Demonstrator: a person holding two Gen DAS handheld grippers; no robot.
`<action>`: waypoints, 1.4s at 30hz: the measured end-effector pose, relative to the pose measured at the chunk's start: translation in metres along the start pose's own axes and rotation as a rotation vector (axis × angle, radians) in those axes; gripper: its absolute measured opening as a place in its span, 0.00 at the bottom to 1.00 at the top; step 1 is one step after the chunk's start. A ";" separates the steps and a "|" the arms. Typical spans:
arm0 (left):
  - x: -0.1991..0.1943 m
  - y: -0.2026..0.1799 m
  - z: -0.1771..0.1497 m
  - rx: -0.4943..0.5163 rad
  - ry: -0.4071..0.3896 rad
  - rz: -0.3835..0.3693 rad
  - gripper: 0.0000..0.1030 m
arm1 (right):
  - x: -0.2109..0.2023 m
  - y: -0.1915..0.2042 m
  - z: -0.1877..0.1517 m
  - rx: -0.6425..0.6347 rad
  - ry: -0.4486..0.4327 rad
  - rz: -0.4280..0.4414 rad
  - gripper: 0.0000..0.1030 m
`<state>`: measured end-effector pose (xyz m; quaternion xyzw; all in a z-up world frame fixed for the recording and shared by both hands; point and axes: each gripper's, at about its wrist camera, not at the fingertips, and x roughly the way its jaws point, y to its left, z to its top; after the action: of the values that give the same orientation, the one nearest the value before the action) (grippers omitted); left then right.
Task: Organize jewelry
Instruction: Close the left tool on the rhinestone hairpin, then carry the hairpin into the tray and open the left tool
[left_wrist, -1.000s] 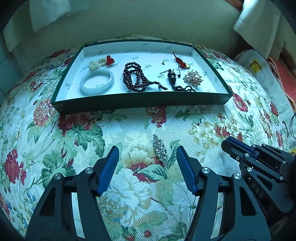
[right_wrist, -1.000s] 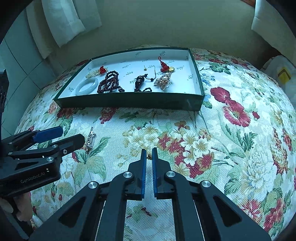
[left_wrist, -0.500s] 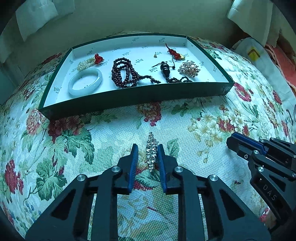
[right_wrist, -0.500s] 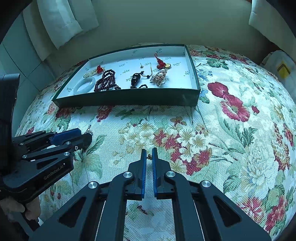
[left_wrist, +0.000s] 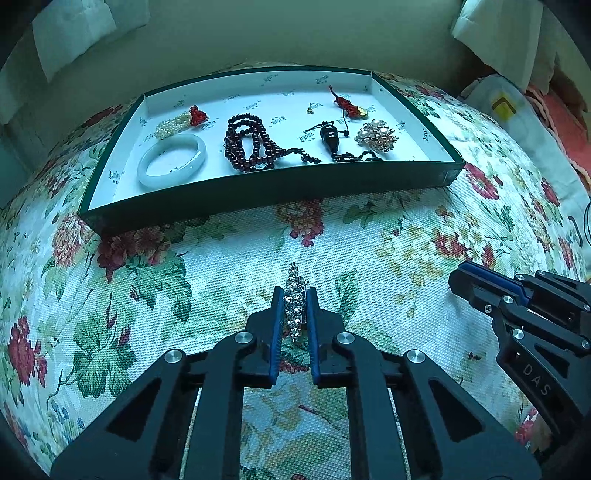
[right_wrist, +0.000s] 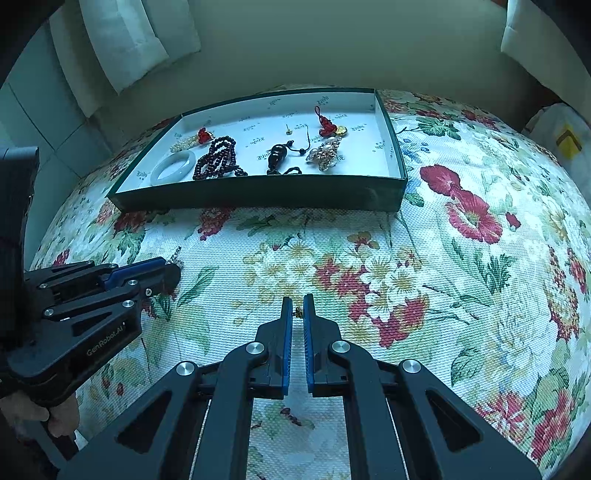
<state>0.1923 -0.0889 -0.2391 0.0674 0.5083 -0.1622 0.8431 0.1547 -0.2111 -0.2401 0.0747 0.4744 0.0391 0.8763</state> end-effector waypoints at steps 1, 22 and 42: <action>-0.001 0.000 0.000 -0.004 -0.001 0.000 0.11 | 0.000 0.000 0.000 0.000 -0.001 0.001 0.05; -0.038 0.005 0.023 -0.007 -0.095 -0.019 0.11 | -0.019 0.016 0.024 -0.041 -0.058 0.037 0.05; -0.024 0.031 0.115 -0.009 -0.199 0.053 0.11 | -0.003 0.028 0.132 -0.102 -0.192 0.040 0.05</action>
<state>0.2890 -0.0872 -0.1650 0.0607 0.4210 -0.1437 0.8936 0.2633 -0.1961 -0.1616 0.0428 0.3843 0.0733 0.9193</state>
